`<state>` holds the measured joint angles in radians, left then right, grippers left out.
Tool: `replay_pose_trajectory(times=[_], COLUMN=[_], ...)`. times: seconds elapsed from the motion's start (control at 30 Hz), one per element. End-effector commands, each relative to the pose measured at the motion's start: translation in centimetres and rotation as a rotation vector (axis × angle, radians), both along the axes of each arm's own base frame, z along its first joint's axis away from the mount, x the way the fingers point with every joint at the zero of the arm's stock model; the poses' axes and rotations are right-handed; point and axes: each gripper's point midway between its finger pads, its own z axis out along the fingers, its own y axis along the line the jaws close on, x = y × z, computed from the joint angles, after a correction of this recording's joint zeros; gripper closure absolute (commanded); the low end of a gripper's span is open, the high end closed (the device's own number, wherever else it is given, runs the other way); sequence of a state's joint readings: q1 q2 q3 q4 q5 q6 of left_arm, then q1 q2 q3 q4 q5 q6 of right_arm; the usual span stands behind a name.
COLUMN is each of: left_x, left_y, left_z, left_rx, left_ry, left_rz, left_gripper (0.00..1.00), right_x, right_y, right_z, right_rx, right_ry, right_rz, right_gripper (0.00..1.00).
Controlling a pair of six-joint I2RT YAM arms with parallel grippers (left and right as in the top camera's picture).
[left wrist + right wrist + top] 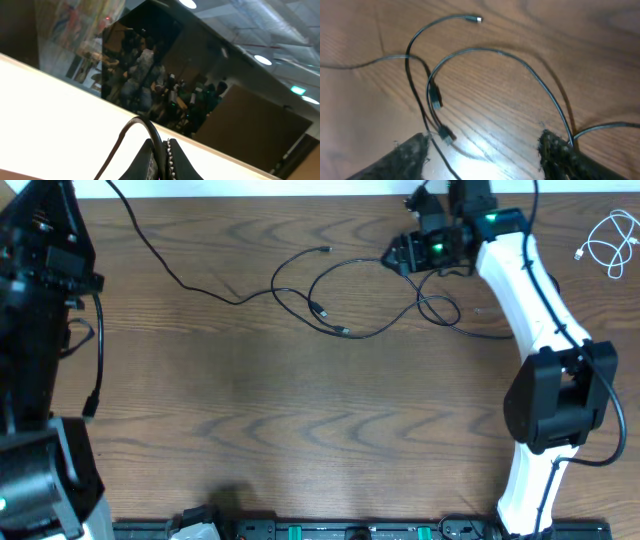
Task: Untangle cables
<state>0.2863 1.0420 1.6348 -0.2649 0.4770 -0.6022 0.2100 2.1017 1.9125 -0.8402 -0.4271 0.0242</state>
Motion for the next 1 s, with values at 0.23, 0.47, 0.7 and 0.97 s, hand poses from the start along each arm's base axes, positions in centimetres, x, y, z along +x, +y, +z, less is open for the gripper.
replay_pose_trajectory(times=[0.23,0.47,0.7,0.97], left_x=[-3.1,-3.7,-3.6,-3.4], left_y=[-2.0,-2.3,-2.4,-2.3], left_z=[1.8,2.0,1.7,0.9], left_rx=[-0.01,-0.004,-0.006,0.0], left_ry=[-0.059,-0.069,-0.052,-0.021], left_rz=[-0.079,-0.087,-0.097,-0.091], left_gripper=[0.93,0.93,0.93,0.93], right_x=[-1.7,-4.0,-6.4,-6.5], right_y=[8.3,16.1,24.5,28.2], right_z=[3.6,1.4,-2.5,-4.9], right_rx=[0.126,0.233,0.321,0.343], right_ry=[-0.102,0.037,0.111,0.006], right_rz=[0.176,0.13,0.145,0.253], right_gripper=[0.25,0.27,0.28,0.2])
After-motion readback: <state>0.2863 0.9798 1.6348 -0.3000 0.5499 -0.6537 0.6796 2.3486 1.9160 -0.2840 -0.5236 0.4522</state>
